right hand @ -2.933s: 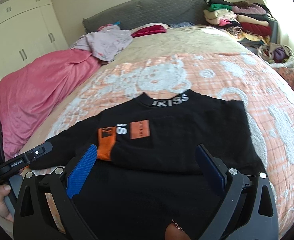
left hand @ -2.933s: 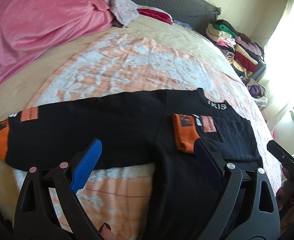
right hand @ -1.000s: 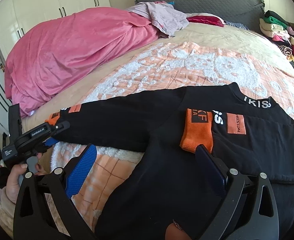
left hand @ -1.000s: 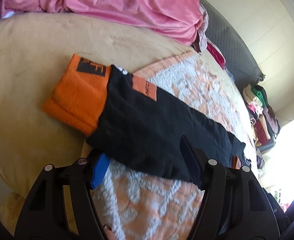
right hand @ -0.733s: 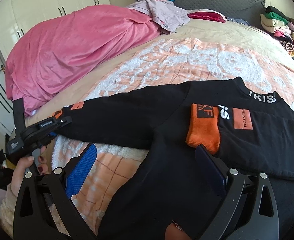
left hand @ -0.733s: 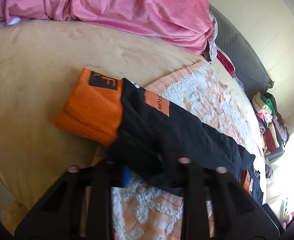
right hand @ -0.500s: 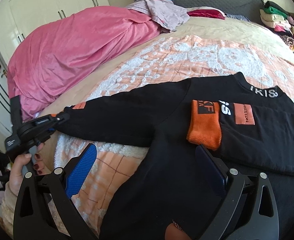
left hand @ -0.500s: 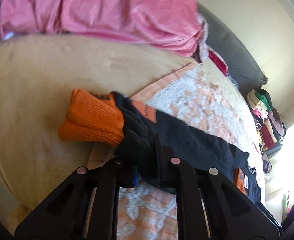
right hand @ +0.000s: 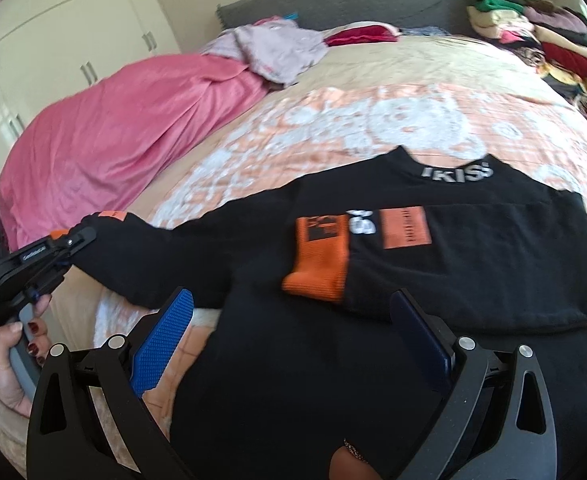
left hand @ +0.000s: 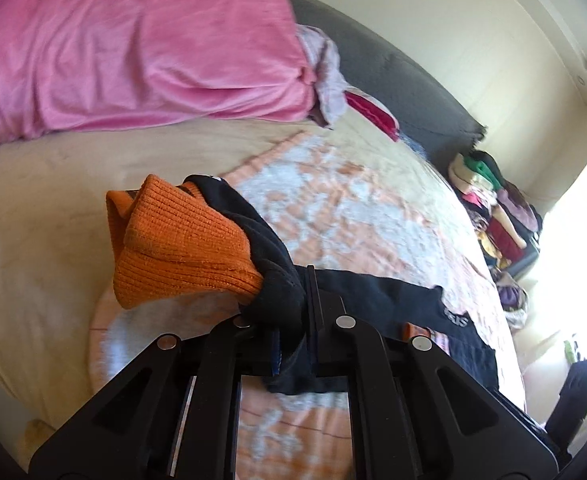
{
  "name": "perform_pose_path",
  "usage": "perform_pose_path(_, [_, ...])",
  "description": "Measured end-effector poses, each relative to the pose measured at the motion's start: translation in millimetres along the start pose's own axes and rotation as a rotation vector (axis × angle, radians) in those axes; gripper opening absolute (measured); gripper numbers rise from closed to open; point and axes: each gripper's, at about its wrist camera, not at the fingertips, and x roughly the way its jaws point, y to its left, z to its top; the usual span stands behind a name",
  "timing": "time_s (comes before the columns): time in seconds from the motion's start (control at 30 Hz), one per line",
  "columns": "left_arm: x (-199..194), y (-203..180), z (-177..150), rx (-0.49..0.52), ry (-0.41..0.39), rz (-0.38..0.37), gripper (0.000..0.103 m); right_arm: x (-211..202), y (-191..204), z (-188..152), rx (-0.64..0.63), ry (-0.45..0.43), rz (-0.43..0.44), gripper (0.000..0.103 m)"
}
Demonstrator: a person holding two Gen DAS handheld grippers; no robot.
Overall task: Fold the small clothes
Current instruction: 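Fold the sleeve with the left tool across the body and release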
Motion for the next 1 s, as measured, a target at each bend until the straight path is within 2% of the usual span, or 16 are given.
perform_pose_path(0.13, [3.3,-27.2,-1.8,0.056,0.01,-0.023,0.003,-15.4,-24.8,0.4,0.031,-0.048,-0.058,0.098])
perform_pose_path(0.57, [28.1,-99.0,-21.4,0.157,0.074,-0.128,0.003,-61.5,-101.9,-5.5,0.196,-0.135,-0.162,0.098])
perform_pose_path(1.0, [57.2,-147.4,-57.2,0.252,0.167,-0.186,0.003,-87.1,-144.1,-17.3,0.3,-0.169,-0.217,0.098])
